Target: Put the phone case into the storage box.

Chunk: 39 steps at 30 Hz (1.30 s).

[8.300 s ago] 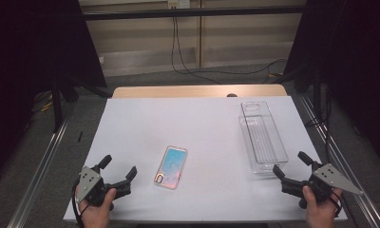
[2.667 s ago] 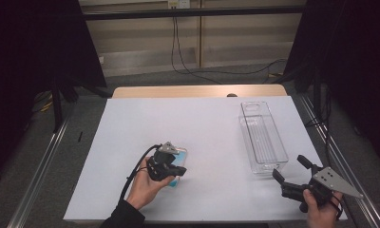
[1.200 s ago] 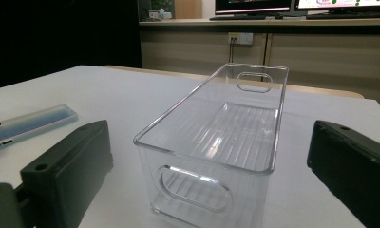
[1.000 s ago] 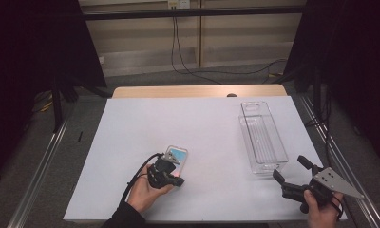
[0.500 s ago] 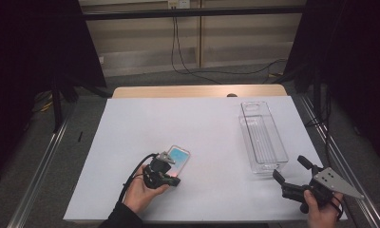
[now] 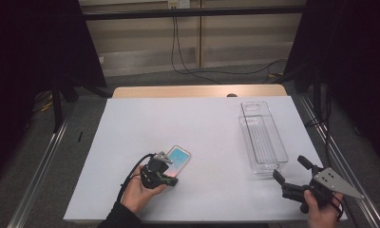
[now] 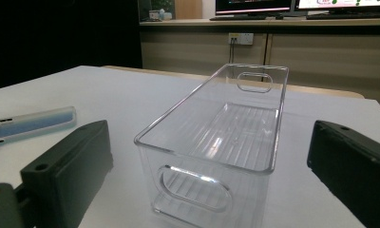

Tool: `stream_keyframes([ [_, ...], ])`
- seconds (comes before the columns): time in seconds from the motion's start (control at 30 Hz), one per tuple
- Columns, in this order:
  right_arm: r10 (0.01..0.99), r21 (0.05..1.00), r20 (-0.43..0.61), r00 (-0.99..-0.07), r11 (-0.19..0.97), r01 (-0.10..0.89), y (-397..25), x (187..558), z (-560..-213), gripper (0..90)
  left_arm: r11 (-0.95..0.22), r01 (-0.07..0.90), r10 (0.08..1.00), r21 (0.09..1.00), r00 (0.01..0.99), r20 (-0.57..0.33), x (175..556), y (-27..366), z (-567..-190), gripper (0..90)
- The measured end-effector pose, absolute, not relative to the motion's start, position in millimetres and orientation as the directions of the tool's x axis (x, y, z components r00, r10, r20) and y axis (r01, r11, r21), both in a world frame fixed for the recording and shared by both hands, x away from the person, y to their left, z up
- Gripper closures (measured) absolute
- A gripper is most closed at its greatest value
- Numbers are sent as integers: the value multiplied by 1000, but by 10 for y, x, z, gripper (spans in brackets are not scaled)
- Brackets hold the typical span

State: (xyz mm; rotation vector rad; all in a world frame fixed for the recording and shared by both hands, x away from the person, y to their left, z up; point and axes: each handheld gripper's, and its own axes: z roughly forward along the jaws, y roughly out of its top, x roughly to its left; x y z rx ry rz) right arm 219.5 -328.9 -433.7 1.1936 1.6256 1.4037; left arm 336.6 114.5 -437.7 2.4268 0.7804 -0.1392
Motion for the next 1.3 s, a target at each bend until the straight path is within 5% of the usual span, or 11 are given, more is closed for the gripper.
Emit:
stream_keyframes([
  [1.3,931,979,69,-359,6,206,-3281,2196,-4334,5,-624,613,571,485,781,-253,3456,1407,-4366,900],
])
